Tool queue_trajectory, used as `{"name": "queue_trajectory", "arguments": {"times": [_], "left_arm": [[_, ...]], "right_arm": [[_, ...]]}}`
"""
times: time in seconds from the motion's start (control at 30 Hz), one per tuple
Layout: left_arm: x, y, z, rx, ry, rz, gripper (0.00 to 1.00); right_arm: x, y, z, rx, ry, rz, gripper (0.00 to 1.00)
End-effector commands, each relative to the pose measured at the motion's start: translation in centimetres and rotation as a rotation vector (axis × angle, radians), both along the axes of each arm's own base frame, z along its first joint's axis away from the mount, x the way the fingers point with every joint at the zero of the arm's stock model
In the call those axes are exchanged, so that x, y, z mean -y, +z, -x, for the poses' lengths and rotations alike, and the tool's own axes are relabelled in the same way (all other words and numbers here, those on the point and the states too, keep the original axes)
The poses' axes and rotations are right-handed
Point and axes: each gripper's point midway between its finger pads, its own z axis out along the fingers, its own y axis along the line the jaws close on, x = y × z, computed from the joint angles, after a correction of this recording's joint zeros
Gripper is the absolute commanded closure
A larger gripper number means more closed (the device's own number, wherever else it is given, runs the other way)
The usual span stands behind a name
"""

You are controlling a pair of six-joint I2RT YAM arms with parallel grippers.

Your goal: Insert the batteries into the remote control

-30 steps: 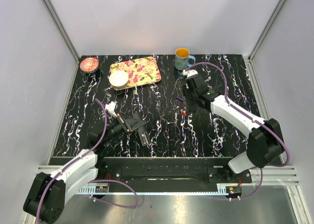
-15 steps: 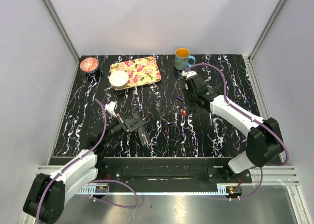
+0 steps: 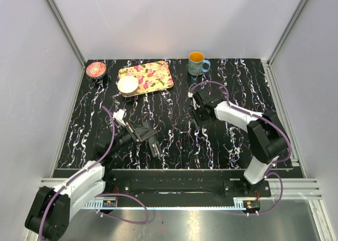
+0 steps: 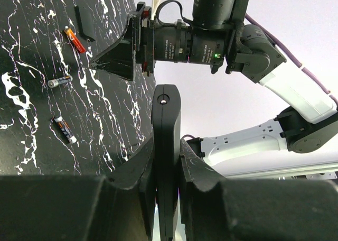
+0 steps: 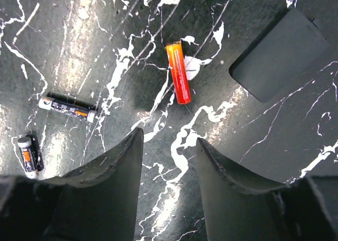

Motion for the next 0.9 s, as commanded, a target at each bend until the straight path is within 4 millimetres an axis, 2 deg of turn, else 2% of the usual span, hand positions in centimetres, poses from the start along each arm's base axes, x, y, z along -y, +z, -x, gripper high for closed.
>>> {"name": "queue_trajectory", "arguments": {"times": [0.0, 0.37, 0.87], "left_arm": [[0.1, 1.3, -0.2, 0.056, -0.002, 0.016, 1.0], [0.2, 0.9, -0.3, 0.05, -0.002, 0.013, 1.0], [0.2, 0.8, -0.4, 0.049, -0.004, 0.011, 1.0]], "right_arm": [[-1.4, 0.7, -1.0, 0.035, 0.026, -0.044, 0.46], [-1.0, -2.3, -1.7, -0.022, 0.036, 0.038, 0.49], [-0.2, -2.3, -3.7, -0.016, 0.006, 0.04, 0.53]]}}
